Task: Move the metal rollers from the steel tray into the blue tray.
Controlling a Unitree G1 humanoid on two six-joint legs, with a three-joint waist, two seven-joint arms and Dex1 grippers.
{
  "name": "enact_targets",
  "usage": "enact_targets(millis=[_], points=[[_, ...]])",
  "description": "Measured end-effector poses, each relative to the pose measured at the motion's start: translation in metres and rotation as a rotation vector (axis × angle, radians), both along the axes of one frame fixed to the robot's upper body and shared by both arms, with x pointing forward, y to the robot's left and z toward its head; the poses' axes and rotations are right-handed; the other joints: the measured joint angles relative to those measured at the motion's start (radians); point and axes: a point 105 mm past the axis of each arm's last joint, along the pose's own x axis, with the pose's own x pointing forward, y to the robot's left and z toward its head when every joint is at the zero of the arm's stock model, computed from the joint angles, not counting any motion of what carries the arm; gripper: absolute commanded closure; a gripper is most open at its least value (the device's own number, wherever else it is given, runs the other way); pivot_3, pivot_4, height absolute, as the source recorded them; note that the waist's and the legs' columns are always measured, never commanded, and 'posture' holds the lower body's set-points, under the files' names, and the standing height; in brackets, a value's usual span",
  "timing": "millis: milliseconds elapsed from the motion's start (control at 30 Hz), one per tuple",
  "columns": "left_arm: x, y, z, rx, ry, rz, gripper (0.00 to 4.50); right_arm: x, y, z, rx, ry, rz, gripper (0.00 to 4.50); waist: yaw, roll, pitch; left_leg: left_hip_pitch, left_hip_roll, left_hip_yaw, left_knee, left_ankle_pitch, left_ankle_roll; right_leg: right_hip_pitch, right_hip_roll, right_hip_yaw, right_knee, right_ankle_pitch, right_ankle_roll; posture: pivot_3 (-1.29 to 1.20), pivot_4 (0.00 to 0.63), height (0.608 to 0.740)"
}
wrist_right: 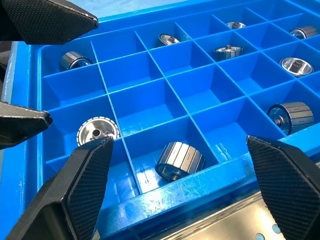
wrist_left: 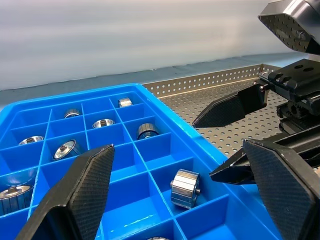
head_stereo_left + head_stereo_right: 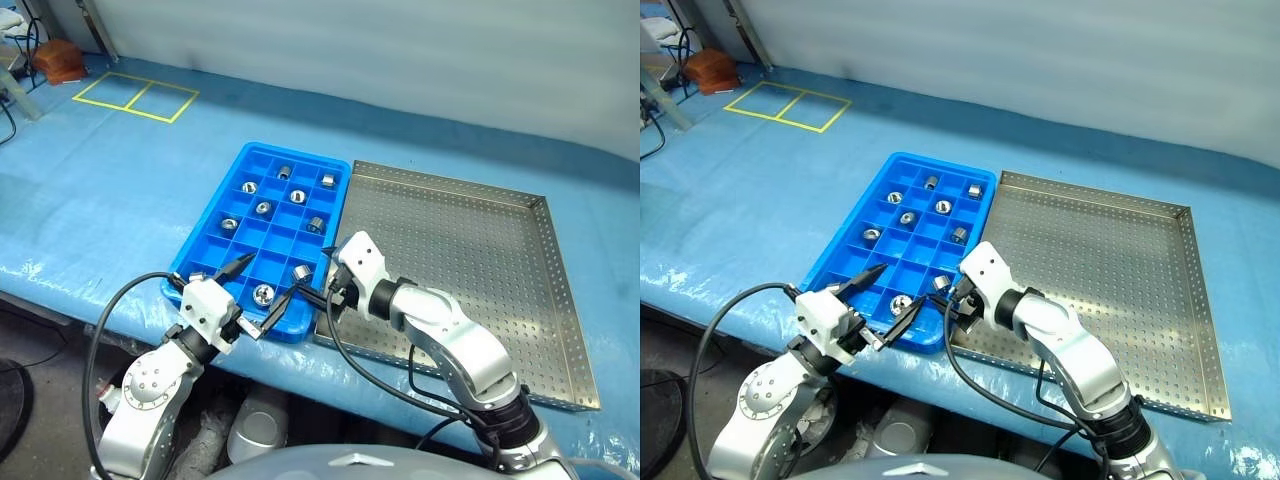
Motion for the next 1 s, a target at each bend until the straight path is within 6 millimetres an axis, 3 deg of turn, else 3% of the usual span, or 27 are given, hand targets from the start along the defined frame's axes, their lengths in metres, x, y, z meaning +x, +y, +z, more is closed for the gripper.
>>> enact_targets(millis=[1000], points=[[-0.0001, -0.0022, 0.0017, 0.005, -0.008, -0.027, 0.00, 0.0007, -0.0005, 0.0001, -0.001, -0.002, -0.008, 0.01, -0.003, 0.000, 0.000, 0.000, 0.000, 0.000, 0.000, 0.000, 0.000, 0.000, 0.000, 0.000, 0.000, 0.000, 0.000, 0.38, 0.150, 0.740]])
